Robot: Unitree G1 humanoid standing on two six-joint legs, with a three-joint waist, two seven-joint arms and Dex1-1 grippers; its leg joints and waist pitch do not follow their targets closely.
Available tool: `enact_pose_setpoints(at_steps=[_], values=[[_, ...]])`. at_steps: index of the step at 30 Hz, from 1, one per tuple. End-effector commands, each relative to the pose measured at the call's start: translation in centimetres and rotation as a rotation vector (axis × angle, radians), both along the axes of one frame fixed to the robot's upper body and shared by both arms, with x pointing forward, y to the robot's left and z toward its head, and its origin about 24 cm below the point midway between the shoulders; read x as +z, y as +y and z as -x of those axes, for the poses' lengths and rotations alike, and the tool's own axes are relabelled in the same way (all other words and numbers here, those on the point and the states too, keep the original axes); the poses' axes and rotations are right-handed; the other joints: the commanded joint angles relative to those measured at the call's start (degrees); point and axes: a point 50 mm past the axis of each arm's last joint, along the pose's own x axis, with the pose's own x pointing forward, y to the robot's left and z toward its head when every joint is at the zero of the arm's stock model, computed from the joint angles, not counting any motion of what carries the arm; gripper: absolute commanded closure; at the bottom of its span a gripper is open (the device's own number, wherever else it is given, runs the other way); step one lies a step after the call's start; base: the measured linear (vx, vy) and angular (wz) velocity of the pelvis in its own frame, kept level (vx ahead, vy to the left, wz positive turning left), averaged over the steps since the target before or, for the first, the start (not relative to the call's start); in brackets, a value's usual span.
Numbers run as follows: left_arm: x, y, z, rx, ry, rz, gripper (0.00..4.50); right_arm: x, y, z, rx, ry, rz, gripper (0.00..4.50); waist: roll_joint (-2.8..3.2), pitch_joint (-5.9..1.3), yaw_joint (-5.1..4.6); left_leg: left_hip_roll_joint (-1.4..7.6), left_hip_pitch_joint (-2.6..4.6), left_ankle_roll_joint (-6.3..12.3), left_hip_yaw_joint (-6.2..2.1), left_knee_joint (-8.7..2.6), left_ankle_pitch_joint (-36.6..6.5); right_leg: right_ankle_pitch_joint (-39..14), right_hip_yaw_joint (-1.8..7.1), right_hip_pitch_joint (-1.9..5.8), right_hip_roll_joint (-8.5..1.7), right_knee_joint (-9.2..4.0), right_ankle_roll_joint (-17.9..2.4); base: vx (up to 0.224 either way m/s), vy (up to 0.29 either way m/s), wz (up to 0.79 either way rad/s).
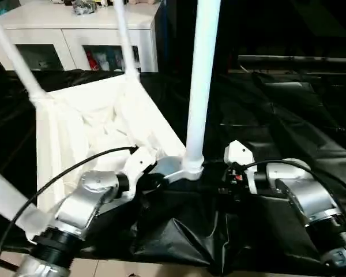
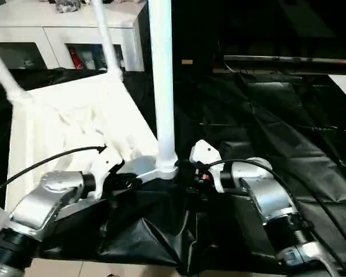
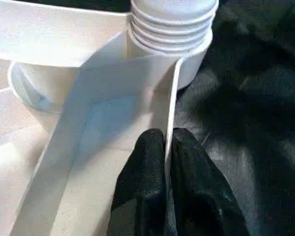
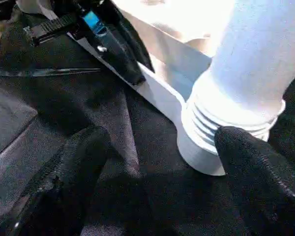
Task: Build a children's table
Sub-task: Rotate leg to tighten
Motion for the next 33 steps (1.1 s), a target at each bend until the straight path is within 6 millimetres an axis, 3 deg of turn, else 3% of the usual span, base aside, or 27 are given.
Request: enact_pose_setpoints(at_steps=[1,4,9,13,14,18,22,23,28,33], values=[[-0.3,-0.1,0.5,-0.004,0.034,0.04,3.79,0.6,0.3,-0.2,0.016,-0.03,-0.01,0.65,-1.26,-3.67,0.6,0.74,-0.06,3.81,-0.21,-3.38,-8.1,-6.6,1.95,2.62,-3.07,-4.96,-12.0,0.0,0.0,0.0],[-0.5,0.3,0.9,-0.013,0.062,0.031,3.79,0.6,0.3,-0.1,0.018,-0.029,-0.011,0.65,-1.36,-3.68,0.62,0.76,-0.03,4.11,-0.18,-3.37,-7.9,-4.3,1.9,2.5,-2.9,-4.8,-12.8,0.0,0.0,0.0],[-1.0,1.0,0.9,0.01,0.073,-0.016,3.79,0.6,0.2,-0.2,0.021,-0.033,-0.009,0.65,-1.63,-3.52,0.57,0.81,0.07,3.74,-0.17,-3.53,-9.4,-6.5,1.94,2.52,-2.98,-5.04,-12.3,0.0,0.0,0.0],[-1.2,1.2,0.9,0.007,0.077,-0.053,3.79,0.7,0.1,-0.3,0.022,-0.042,-0.002,0.65,-1.49,-3.53,0.58,0.84,0.12,3.54,-0.23,-3.57,-9.3,-6.9,1.96,2.48,-3.02,-5.01,-12.0,0.0,0.0,0.0],[-1.2,1.2,0.9,0.003,0.08,-0.057,4.06,0.8,0.2,-0.3,0.022,-0.046,-0.004,0.65,-1.56,-3.54,0.57,0.83,0.08,3.56,-0.2,-3.52,-9.1,-6.3,1.99,2.5,-3.0,-4.97,-12.2,0.0,0.0,0.0],[-1.3,1.1,0.8,0.009,0.079,-0.054,4.39,1.0,0.1,-0.6,0.0,-0.068,-0.018,0.65,-1.62,-3.58,0.55,0.78,0.06,3.55,-0.2,-3.5,-8.8,-6.1,1.99,2.57,-3.0,-4.92,-12.1,0.0,0.0,0.0],[-1.4,1.1,0.9,-0.014,0.092,-0.065,4.5,1.2,0.0,-0.9,-0.032,-0.073,-0.042,0.65,-1.6,-3.65,0.44,0.76,0.05,3.59,-0.2,-3.49,-8.4,-5.0,1.95,2.55,-2.96,-4.79,-12.5,0.0,0.0,0.0],[-1.5,1.1,1.1,-0.033,0.096,-0.081,4.5,1.1,0.0,-1.4,-0.076,-0.043,-0.07,0.39,-1.74,-3.7,0.38,0.74,0.07,3.71,-0.2,-3.43,-8.2,-4.3,1.97,2.63,-2.96,-4.69,-12.7,0.0,0.0,0.0],[-1.5,0.9,1.5,-0.059,0.115,-0.07,4.5,1.1,0.2,-2.1,-0.139,-0.065,-0.085,0.1,-1.72,-3.59,0.43,0.8,0.19,3.29,-0.13,-3.53,-8.5,-5.7,1.99,2.48,-3.03,-4.81,-12.9,0.0,0.0,0.0],[-1.5,0.9,1.6,-0.061,0.106,-0.074,4.5,1.0,0.4,-2.3,-0.15,-0.078,-0.056,0.1,-1.56,-3.74,0.69,0.87,0.32,3.06,-0.11,-3.5,-8.1,-3.5,1.99,2.45,-2.93,-4.59,-13.1,0.0,0.0,0.0]])
